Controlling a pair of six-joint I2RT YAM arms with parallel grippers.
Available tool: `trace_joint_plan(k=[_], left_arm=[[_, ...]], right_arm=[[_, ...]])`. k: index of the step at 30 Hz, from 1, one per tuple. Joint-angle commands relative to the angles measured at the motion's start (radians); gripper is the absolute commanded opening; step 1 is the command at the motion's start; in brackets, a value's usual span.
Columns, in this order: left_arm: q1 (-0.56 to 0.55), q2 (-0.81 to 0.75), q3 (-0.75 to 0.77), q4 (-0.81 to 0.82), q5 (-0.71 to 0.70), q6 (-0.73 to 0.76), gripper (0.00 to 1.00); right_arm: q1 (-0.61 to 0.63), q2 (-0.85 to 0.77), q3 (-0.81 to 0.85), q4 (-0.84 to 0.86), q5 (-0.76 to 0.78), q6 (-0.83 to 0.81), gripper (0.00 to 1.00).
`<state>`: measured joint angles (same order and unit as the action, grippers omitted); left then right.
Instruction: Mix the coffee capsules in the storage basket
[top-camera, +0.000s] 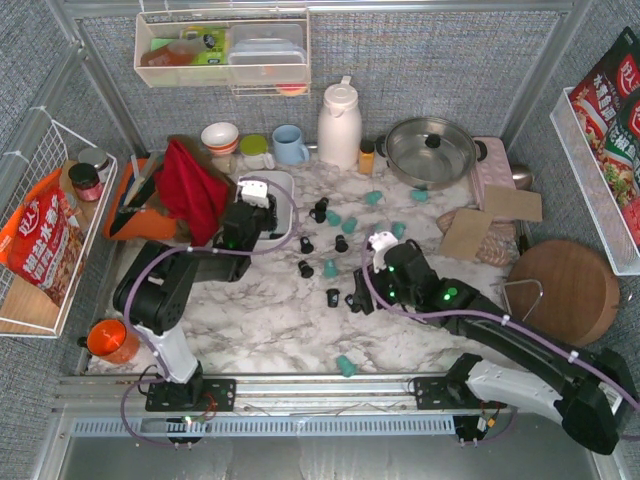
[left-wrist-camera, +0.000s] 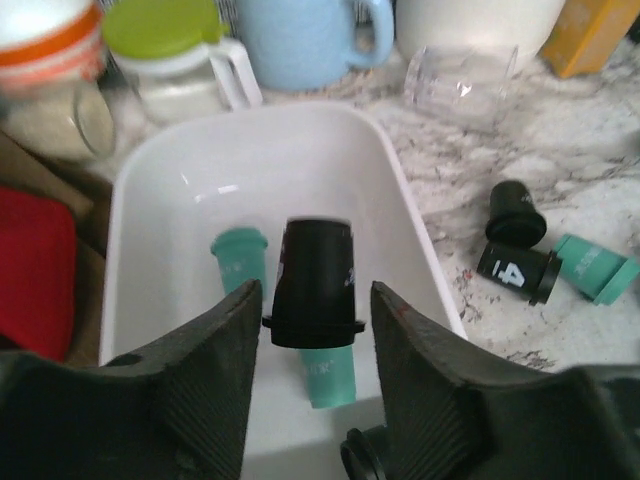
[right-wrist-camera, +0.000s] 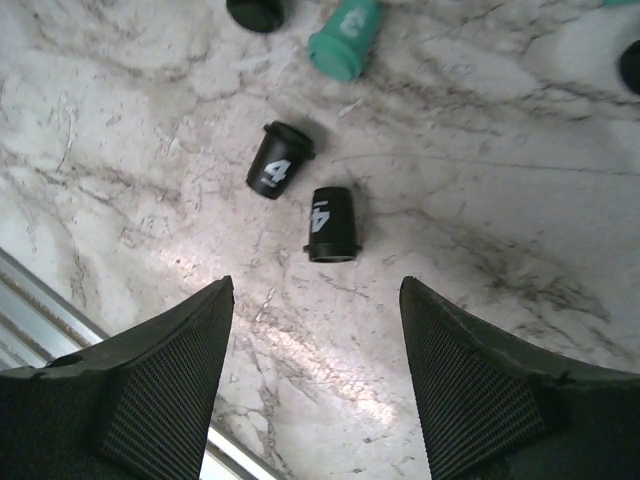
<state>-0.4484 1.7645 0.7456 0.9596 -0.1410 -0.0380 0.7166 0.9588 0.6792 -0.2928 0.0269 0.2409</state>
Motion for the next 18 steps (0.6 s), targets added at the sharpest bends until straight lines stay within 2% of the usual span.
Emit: trace_joint_plan(k=[1,4,5,6,7,12,18], left_arm=[[0.010,0.049,0.037,-0.085,-0.041,-0.095,0.63],[0.013,0.058,0.053,-0.107,-0.047,-0.102,0.75],[0.013,0.053,0.055,-0.111,-0.048,-0.101,0.81],[0.012,0.045,0.053,-0.117,-0.051,-0.099,0.96],[0.012,0.031,0.046,-0.118,-0.057,-0.099,0.98],[0.012,-0.126,-0.032,-0.137,-0.108,-0.097,0.99],[0.011,-0.379,-0.074,-0.359,-0.112,-0.115,0.99]], right_arm=[[0.057,0.057,-0.007,0.042,0.022,0.052,0.71],[0.110,0.100,-0.002,0.040,0.057,0.053,0.71],[0.131,0.113,0.001,0.039,0.072,0.054,0.71],[0.145,0.127,0.005,0.036,0.083,0.054,0.71],[0.161,0.141,0.012,0.031,0.096,0.054,0.71],[0.243,0.216,0.068,-0.034,0.175,0.072,0.71],[0.345,0.312,0.128,-0.113,0.260,0.130,0.69]])
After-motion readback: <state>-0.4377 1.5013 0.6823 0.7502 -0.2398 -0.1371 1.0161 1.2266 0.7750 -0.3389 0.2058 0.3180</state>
